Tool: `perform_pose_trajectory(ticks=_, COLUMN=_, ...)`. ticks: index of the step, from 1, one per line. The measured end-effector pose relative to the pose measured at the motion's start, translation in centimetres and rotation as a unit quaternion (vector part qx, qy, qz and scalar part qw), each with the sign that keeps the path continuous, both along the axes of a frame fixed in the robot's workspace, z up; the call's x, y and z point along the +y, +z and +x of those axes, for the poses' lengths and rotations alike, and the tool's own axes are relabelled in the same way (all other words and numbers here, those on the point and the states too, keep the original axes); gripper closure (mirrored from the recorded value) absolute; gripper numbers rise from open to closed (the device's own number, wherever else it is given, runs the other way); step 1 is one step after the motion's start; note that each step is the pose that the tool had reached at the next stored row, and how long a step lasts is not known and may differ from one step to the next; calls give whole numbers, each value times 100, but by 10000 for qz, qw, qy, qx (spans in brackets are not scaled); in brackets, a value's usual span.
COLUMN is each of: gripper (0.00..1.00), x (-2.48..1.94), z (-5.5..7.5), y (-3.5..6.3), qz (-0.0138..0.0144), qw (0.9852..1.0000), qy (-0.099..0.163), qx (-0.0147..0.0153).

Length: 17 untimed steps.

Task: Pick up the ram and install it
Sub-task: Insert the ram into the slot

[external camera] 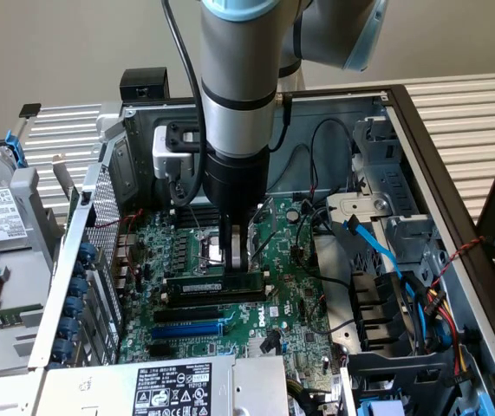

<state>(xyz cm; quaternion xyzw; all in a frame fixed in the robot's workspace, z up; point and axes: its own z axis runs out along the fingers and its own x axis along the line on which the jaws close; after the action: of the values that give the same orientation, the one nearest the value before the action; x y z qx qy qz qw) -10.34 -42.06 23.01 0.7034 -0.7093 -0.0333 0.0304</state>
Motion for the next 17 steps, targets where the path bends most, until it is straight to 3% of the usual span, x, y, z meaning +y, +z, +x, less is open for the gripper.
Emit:
perform_pose_trajectory(ticks=11, gripper=86, x=0, z=-1, y=-5, qz=26, qw=10000, qy=0, qx=-1)
perform_pose_trajectory(ticks=17, gripper=86, x=0, z=-3, y=-16, qz=27, qw=10000, qy=0, qx=-22)
